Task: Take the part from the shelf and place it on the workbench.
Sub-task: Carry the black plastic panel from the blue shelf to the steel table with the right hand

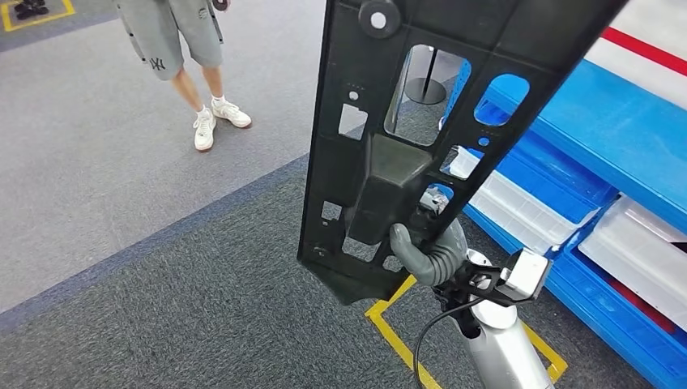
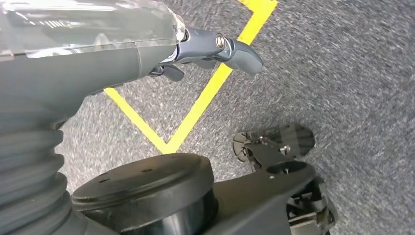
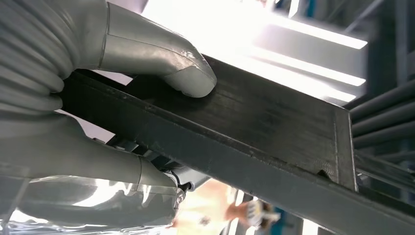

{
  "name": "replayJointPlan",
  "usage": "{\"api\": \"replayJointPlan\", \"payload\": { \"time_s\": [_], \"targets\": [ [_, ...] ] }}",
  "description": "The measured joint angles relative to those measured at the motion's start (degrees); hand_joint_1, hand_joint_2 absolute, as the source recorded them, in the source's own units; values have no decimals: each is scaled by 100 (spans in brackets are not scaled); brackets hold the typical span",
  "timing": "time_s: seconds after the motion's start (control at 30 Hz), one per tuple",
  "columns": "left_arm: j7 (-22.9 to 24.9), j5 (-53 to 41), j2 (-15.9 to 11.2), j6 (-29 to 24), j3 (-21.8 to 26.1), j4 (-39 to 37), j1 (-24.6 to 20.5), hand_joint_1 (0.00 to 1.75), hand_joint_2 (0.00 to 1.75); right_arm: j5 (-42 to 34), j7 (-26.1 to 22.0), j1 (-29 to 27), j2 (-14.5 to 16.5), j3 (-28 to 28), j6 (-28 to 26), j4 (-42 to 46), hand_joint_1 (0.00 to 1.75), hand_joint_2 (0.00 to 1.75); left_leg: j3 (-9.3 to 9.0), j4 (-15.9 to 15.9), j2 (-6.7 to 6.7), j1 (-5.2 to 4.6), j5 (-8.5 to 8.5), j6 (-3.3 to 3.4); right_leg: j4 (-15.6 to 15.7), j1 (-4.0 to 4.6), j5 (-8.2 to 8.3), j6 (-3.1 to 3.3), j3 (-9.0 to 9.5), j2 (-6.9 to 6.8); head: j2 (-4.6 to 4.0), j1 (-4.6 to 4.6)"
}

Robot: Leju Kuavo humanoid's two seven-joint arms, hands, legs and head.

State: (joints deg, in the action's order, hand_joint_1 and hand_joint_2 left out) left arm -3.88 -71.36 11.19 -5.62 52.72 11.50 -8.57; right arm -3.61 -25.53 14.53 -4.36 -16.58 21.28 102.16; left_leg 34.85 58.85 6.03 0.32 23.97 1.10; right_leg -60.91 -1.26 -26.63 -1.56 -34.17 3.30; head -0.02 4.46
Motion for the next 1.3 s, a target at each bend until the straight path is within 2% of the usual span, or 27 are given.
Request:
{"api": "replayJointPlan", "payload": {
  "time_s": [0.07,0.13,0.2,0.27,0.3,0.33,0.37,0.4,0.43,0.5,0.53,0.57,0.63,0.67,0.7,0.77,0.83,0.87,0.9,0.93,1.0,1.07,1.13,1.17,1.2,1.23,1.3],
  "targets": [
    [13,-1,1,1,-2,0,-6,0,175,-176,-41,-67,-26,4,233,128,168,175,49,2,118,13,-23,-77,165,14,6,31,62,91,0,0],
    [21,1,-5,0,-2,0,0,0,175,-349,-63,-114,-43,8,459,258,168,175,78,-14,193,33,-39,-149,194,14,32,97,69,-40,0,0],
    [25,2,-13,-1,-2,0,-7,0,175,-420,-77,-136,-50,8,572,399,168,175,194,228,-46,14,130,-208,245,-3,57,173,93,-192,0,2],
    [25,0,-15,-2,-2,0,-35,0,175,-418,-92,-167,-52,15,595,535,168,175,501,920,-406,5,511,-252,264,16,59,221,102,-365,0,2],
    [25,-2,-15,-2,-2,0,-49,0,175,-408,-97,-180,-53,20,593,586,168,175,675,1306,-492,13,683,-268,262,30,55,232,99,-452,0,2],
    [27,-3,-15,-2,-2,0,-55,0,175,-395,-98,-189,-54,25,592,621,168,175,784,1572,-531,19,771,-277,261,40,51,237,98,-535,0,1],
    [32,-5,-16,-2,-2,0,-56,0,175,-384,-98,-193,-54,27,592,650,168,175,811,1673,-550,23,775,-279,260,46,48,240,97,-613,0,2],
    [40,-6,-16,-2,-2,0,-57,0,175,-377,-98,-194,-55,28,593,680,168,175,704,1514,-570,24,665,-271,258,52,44,238,100,-689,0,2],
    [49,-6,-17,-3,-2,0,-59,0,175,-373,-98,-191,-55,28,595,710,168,175,496,1167,-625,18,491,-248,257,58,39,232,108,-766,0,2],
    [65,-2,-19,-15,-2,0,-80,0,175,-390,-98,-166,-57,31,600,749,168,175,28,336,-881,-33,214,-158,250,83,22,203,125,-897,0,2],
    [69,2,-19,-26,-2,0,-94,0,175,-415,-97,-146,-59,32,603,756,168,175,-101,91,-981,-63,160,-106,247,97,18,180,130,-948,0,2],
    [73,5,-20,-39,-2,0,-99,0,175,-450,-93,-124,-60,32,603,755,168,175,-138,-17,-1024,-90,160,-62,246,109,12,154,134,-1004,0,1],
    [79,2,-26,-83,-2,0,-80,0,175,-525,-81,-72,-65,33,586,745,168,175,-120,-52,-903,-87,137,4,250,116,1,97,148,-1100,0,1],
    [88,-14,-31,-115,-2,0,-60,0,175,-552,-75,-48,-73,34,554,740,168,175,-125,-81,-835,-71,115,33,218,107,-38,64,149,-1037,0,1],
    [103,-36,-35,-154,-3,0,-50,0,175,-566,-75,-34,-87,37,511,738,168,175,-140,-110,-771,-50,87,65,98,96,-131,35,108,-889,0,1],
    [137,-92,-41,-213,-5,0,-52,0,175,-574,-85,-51,-129,45,407,740,168,175,-148,-141,-637,-26,47,109,-482,66,-469,-5,-144,-512,0,0],
    [157,-123,-46,-246,-8,0,-58,0,175,-575,-108,-124,-173,51,328,739,168,175,-132,-131,-473,-23,37,126,-1216,52,-758,-24,-506,-370,0,0],
    [163,-131,-51,-258,-9,0,-53,0,175,-574,-119,-167,-195,52,297,737,168,175,-129,-122,-385,-22,37,125,-1385,46,-764,-32,-602,-354,0,0],
    [170,-134,-58,-277,-9,0,-46,0,175,-573,-132,-209,-212,53,265,737,168,175,-128,-108,-296,-19,40,119,-1319,38,-646,-37,-588,-345,0,0],
    [181,-144,-64,-301,-9,0,-40,0,175,-572,-145,-246,-224,54,234,740,168,175,-130,-89,-210,-14,48,107,-1033,24,-439,-40,-469,-314,0,0],
    [227,-209,-72,-370,-19,0,-34,0,175,-565,-168,-325,-241,62,182,752,168,175,-113,-25,-51,-11,80,56,-244,-22,-79,-40,-120,-88,0,0],
    [299,-327,-75,-441,-67,0,-19,0,175,-546,-206,-427,-247,80,143,775,168,175,-63,16,83,-11,92,-14,147,-42,5,-19,52,102,0,0],
    [375,-458,-85,-485,-144,0,23,0,175,-497,-250,-509,-251,102,104,800,168,175,-17,6,200,4,75,-87,167,-29,-7,43,60,41,0,0],
    [413,-521,-95,-498,-187,0,41,0,175,-472,-272,-531,-254,113,88,818,168,175,-3,22,184,8,88,-118,185,-28,0,82,71,-29,0,0],
    [453,-587,-102,-510,-232,0,50,0,175,-453,-291,-548,-255,124,79,841,168,175,41,111,77,4,149,-148,207,-34,5,125,86,-106,0,1],
    [488,-652,-109,-519,-278,0,49,0,175,-445,-312,-566,-255,136,81,867,168,175,133,308,-84,-5,267,-173,228,-40,6,162,102,-190,0,1],
    [550,-790,-116,-527,-380,0,30,0,175,-423,-343,-606,-253,165,91,899,168,175,443,995,-434,-9,612,-213,237,-16,-9,211,123,-361,0,1]
  ]
}}
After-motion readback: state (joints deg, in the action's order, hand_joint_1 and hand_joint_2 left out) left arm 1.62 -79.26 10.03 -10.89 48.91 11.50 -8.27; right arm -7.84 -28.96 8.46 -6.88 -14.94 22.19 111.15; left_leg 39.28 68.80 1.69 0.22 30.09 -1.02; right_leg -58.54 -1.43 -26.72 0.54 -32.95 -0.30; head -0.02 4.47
